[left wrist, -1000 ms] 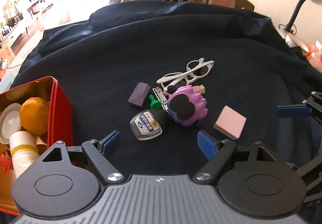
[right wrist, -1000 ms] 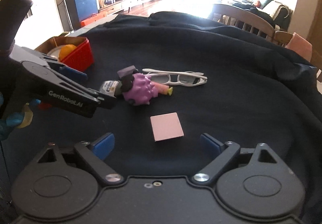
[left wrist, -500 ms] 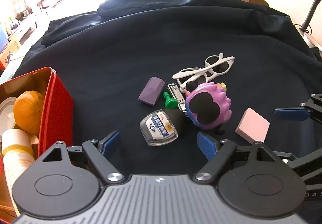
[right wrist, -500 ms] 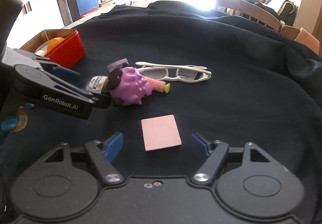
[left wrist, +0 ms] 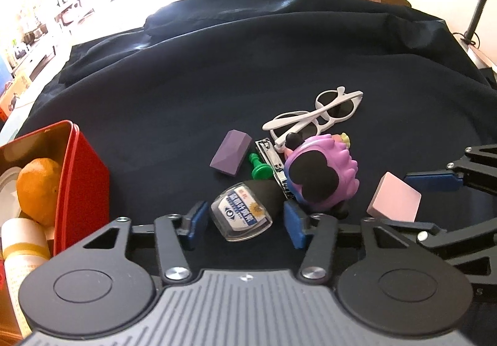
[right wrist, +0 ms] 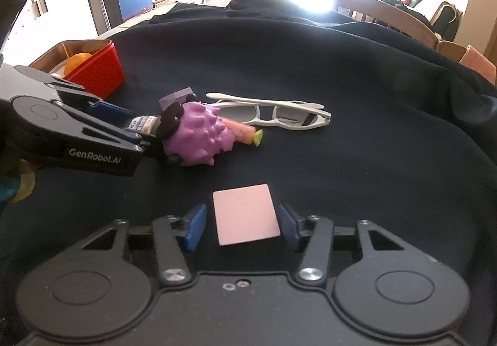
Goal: Organize rigid objects
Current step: 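Close the left tool on the labelled bottle while the right tool grasps the pink eraser, then carry the bottle with the left tool while the right tool carries the eraser to the red box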
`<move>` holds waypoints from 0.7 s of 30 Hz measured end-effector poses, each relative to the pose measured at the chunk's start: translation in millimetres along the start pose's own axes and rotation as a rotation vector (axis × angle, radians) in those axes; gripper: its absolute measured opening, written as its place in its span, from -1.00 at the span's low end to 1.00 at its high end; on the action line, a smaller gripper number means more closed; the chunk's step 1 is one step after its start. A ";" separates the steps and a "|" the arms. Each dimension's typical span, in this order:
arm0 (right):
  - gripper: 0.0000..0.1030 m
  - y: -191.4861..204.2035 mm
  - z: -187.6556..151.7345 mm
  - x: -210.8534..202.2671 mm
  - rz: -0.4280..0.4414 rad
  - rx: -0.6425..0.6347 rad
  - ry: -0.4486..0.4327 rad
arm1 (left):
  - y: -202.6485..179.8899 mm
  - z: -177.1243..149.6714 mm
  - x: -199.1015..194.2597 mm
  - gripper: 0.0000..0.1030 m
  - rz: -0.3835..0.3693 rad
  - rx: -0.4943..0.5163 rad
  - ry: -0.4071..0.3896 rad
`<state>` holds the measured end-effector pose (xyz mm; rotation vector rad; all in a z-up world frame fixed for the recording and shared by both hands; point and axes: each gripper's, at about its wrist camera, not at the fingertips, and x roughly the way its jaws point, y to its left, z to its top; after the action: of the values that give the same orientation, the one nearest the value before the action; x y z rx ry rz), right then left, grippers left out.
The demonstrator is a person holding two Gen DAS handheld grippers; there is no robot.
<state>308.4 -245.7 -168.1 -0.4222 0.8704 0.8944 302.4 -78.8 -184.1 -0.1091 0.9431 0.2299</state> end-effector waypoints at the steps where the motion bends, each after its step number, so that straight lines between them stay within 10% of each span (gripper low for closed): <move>1: -0.09 0.2 0.0 -0.4 -0.003 0.003 -0.001 | -0.5 -0.4 -0.3 -0.02 0.000 0.001 -0.001; 21: -0.20 13.8 -1.0 -31.0 -0.016 0.064 -0.036 | 4.4 -13.7 -23.8 -0.03 -0.014 -0.025 0.015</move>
<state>286.5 -253.8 -143.5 -0.3561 0.8588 0.8554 277.1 -80.7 -172.7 -0.1405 0.9546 0.2280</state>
